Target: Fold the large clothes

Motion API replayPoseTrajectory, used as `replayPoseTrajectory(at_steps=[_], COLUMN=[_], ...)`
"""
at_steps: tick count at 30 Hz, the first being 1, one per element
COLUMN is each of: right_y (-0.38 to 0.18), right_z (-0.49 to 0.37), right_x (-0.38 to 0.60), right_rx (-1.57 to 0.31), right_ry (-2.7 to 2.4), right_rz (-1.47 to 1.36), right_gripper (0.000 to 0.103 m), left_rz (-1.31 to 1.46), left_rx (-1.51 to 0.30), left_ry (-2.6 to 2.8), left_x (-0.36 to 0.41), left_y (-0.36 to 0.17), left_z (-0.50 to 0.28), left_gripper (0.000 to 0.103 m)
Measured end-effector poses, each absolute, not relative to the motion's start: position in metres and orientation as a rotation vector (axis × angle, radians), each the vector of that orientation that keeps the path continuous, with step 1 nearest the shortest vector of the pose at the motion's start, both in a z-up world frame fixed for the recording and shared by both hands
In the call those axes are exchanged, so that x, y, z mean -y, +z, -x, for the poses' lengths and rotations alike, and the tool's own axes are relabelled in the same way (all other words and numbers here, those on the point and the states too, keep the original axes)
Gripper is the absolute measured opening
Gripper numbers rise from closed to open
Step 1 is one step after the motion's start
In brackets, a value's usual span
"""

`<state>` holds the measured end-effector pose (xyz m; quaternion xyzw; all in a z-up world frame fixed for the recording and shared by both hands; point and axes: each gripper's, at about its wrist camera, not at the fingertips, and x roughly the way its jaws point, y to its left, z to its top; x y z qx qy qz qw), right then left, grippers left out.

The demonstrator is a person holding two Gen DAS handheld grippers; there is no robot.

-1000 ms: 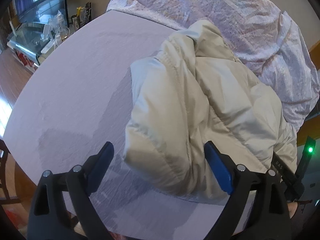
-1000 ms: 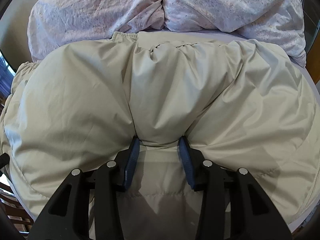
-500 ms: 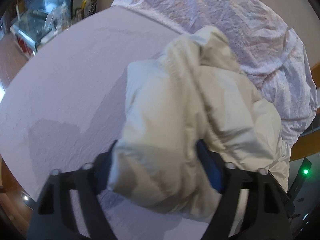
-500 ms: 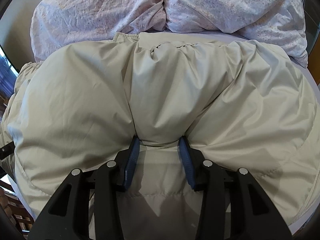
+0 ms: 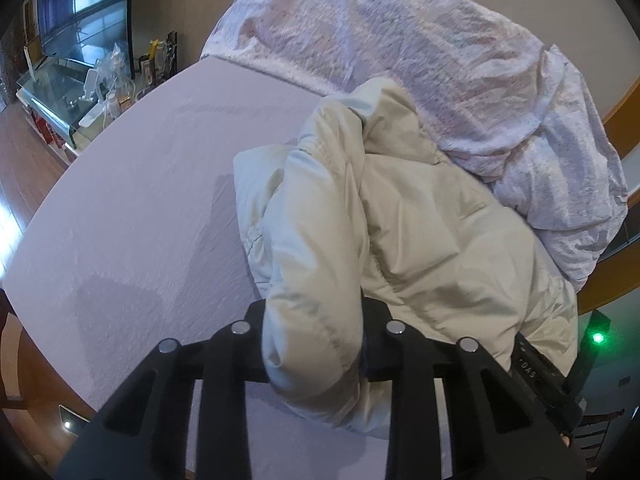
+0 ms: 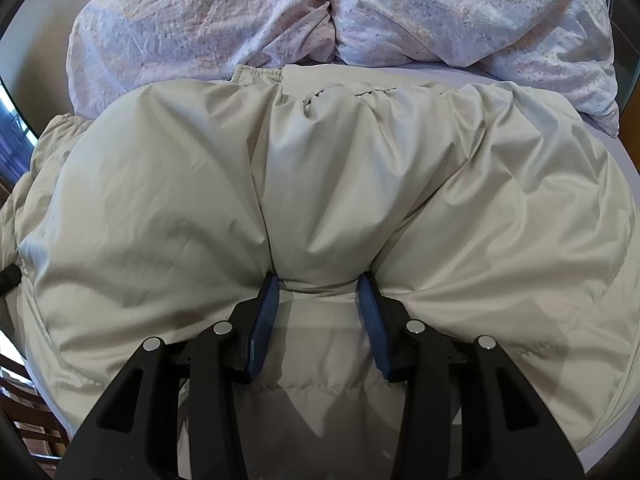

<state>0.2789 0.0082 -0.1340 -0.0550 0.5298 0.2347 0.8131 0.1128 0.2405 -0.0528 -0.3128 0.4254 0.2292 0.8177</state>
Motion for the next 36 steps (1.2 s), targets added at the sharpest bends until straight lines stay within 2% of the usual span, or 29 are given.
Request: replayPoseTrajectory(at_steps=[8, 14, 24, 36], right_y=[-0.127, -0.134, -0.128, -0.103], right_z=[-0.273, -0.273, -0.276, -0.261], right_x=[0.014, 0.010, 0.026, 0.092], right_rx=[-1.178, -1.142, -1.137, -1.090], right_ry=[0.519, 0.540, 0.580, 0.576], right_rz=[0.062, 0.154, 0.118, 0.011], right_gripper=[0.044, 0.044, 0.044, 0.044], left_rz=[0.654, 0.642, 0.573, 0.487], left_rx=[-0.861, -0.788, -0.711, -0.731], left_ry=[0.466, 0.394, 0.181, -0.022], left_x=[-0.230, -0.208, -0.130, -0.035], left_y=[-0.032, -0.001, 0.050, 0.060], left_z=[-0.114, -0.121, -0.157, -0.207], left_gripper=[0.026, 0.025, 0.025, 0.025])
